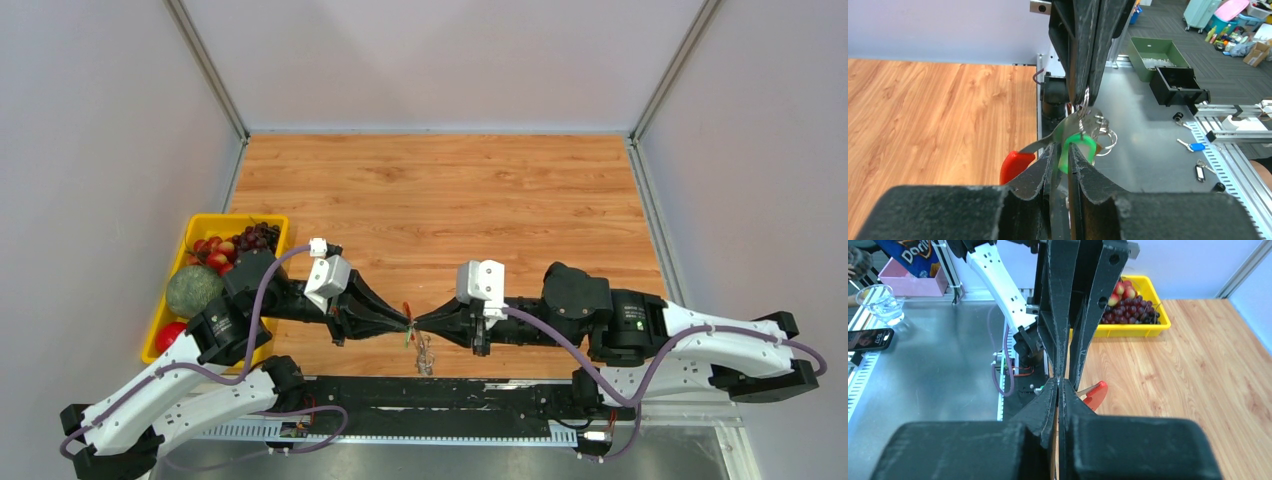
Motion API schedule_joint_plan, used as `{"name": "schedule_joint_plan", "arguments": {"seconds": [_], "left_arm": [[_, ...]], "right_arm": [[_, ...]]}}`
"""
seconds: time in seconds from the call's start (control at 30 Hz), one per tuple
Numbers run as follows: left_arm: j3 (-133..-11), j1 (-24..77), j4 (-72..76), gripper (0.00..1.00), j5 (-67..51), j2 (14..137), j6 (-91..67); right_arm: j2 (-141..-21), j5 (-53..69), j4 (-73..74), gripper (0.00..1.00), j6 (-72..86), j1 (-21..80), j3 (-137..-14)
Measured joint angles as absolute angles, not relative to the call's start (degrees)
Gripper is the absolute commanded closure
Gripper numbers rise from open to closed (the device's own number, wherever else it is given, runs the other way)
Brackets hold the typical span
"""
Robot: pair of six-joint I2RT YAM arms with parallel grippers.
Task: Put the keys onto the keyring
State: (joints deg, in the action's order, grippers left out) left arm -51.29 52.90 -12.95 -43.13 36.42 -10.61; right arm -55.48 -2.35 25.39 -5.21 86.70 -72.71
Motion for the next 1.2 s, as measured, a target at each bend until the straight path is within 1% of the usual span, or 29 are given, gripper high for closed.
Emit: {"name": "schedule_joint_plan", "arguments": {"seconds": [0.23,0.43,0.6,0.8,1.2], "left_arm": [[-51.29,52.90,-12.97,0.80,-43.46,36.45,-10.61],[-51.29,52.90,-13.10,0.79,-43.48,36.42,-10.59],[-51.81,52.88,-15.53,0.71,-42.92,35.66,-10.26],[-53.69,52.90,-16.97,0.64,-41.45,32.93,-10.15],[-54.28,52.88,-14.48,0.60,-40.95,31.83,-10.83]], "right_arm": [[-54.28,-1.89,19.97,1.00,-7.20,86.98,-71.66],[-54.35,-1.80,18.48,1.00,-8.05,86.98,-71.20],[-54.35,-2.00,18.06,1.00,-8.25,87.07,-71.18],[-54.46,-2.83,18.02,1.00,-8.27,87.33,-71.05],[-55.24,-2.96,17.91,1.00,-8.25,87.68,-70.74]]}}
